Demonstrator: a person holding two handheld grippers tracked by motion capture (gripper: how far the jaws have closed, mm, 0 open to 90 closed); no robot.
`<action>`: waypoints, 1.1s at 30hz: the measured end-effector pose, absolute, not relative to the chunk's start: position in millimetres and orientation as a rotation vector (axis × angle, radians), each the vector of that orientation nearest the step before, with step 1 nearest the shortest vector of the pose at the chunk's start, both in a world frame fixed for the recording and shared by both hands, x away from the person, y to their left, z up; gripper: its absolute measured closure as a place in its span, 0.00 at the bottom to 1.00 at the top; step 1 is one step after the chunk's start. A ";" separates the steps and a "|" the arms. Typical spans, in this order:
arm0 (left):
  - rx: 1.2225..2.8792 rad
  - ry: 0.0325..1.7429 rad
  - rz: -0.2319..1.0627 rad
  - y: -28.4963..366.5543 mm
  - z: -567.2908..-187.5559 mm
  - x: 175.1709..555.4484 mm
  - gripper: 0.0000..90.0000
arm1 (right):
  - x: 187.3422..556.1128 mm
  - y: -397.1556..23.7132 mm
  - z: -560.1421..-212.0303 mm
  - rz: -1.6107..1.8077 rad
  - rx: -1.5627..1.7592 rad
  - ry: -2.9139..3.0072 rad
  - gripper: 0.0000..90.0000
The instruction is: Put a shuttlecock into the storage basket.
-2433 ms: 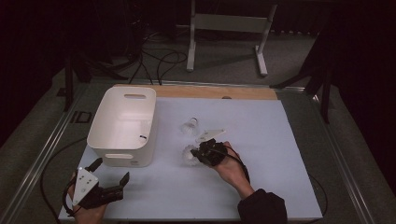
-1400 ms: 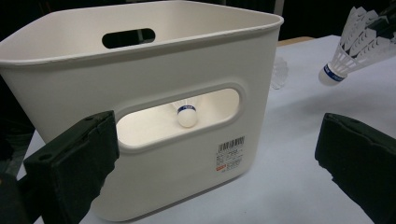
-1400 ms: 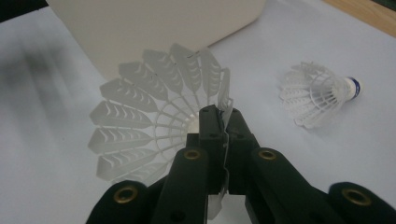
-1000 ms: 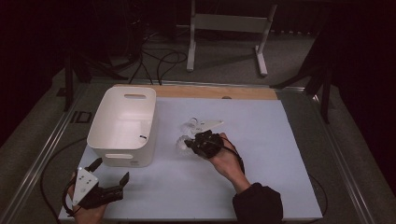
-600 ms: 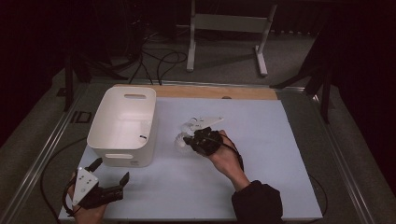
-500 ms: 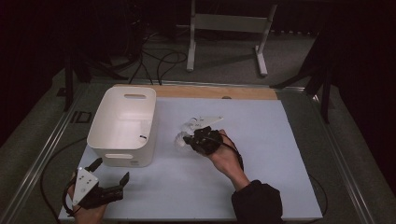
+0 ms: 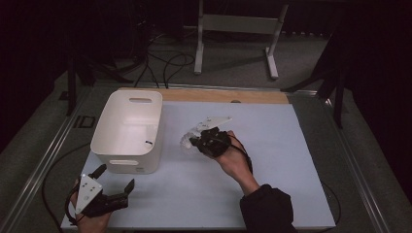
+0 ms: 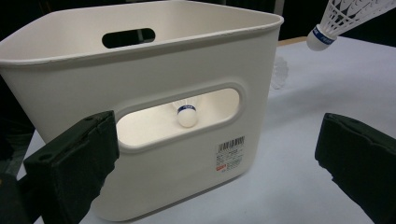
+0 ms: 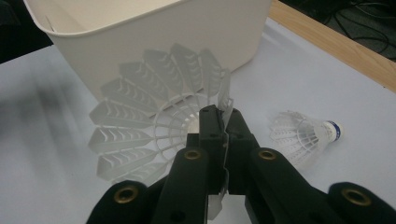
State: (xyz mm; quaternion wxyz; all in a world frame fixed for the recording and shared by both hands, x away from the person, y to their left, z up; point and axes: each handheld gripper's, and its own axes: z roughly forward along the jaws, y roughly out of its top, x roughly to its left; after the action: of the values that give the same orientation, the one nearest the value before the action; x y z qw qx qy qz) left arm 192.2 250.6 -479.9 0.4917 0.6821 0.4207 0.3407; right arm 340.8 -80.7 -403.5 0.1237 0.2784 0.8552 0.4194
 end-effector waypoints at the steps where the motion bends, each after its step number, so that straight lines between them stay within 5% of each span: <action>1: 1.656 1.021 0.827 250.6 -479.9 192.2 0.00 | 341.2 -80.5 -403.2 1.226 0.807 2.492 0.98; 33: 1.656 1.023 0.827 250.6 -479.9 192.2 0.00 | 347.2 -68.6 -380.7 1.236 0.776 2.471 0.99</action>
State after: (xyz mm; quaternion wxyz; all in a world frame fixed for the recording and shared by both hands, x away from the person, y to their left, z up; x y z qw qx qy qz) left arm 192.2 250.6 -479.9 0.4910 0.6822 0.4213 0.3405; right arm 347.2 -68.6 -380.7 0.1356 0.2678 0.8531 0.4268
